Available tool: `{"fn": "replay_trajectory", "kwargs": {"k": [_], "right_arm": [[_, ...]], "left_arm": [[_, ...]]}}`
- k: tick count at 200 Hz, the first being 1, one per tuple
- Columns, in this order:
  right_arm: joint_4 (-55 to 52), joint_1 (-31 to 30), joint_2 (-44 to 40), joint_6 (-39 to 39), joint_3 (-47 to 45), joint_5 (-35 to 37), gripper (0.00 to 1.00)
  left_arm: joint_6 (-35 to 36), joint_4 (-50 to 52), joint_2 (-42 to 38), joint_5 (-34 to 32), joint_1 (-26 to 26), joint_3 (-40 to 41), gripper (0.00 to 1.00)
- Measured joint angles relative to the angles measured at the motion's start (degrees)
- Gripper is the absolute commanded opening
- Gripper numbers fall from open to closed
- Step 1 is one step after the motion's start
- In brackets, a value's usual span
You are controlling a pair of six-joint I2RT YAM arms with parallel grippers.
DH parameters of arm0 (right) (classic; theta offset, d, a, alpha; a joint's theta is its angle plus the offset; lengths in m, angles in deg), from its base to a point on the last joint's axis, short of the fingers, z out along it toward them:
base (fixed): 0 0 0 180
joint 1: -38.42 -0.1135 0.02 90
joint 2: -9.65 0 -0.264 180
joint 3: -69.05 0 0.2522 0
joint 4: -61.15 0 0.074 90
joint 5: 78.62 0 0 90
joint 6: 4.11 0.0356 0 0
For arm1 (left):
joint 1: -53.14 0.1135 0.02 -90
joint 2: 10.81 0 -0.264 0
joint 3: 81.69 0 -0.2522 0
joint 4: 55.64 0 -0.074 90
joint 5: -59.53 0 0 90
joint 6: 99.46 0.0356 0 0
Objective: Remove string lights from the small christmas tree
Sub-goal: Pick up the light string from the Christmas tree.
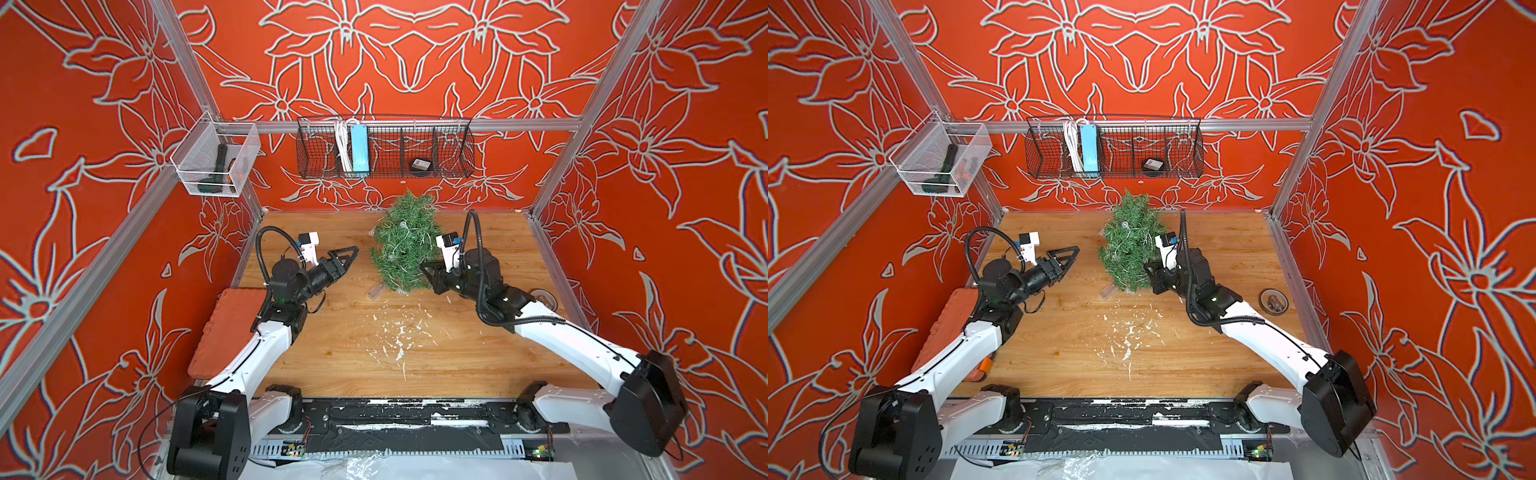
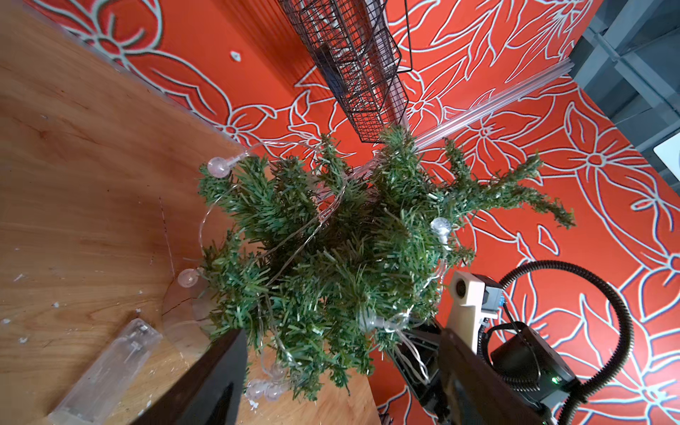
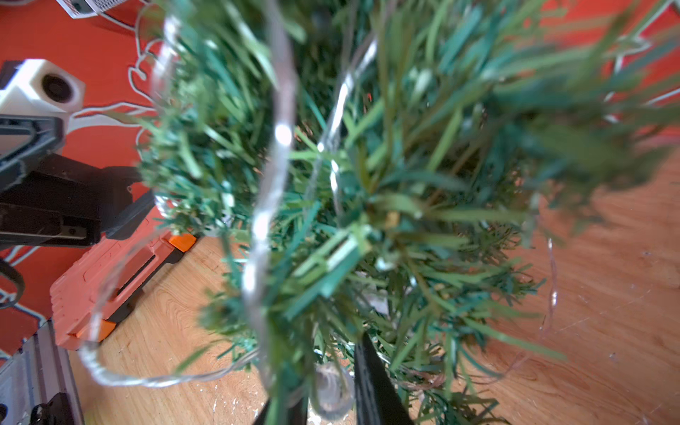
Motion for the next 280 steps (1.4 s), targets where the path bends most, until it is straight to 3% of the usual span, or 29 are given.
{"fn": "replay_trajectory", "kwargs": {"k": [62,110,180,236,280], "right_arm": [[-1.18,0.00,-2.64,0.66,-0.55,-1.51,0.02],[-7.78,0.00,-8.41,0.42,0.44,-4.02,0.00],[-16.48,0.00,-7.80,-2.69,17.40,-4.98,0.00],[-18.03,0.00,1.53,-6.91,30.45,-6.64,0.00],[-19.52,0.24,7.69,-10.12,38.18,-6.03,0.00]], "left_arm": [[1.11,1.49,0.04,0.74,-1.81,-2.54,0.78],[4.24,4.46,0.02,1.46,-4.17,-7.74,0.78],[12.79,11.02,0.11,0.15,-7.96,-14.36,0.78],[22.75,17.35,0.11,-5.18,-12.17,-17.84,0.77],[25.73,19.69,0.11,-7.89,-13.07,-17.99,0.75]]}}
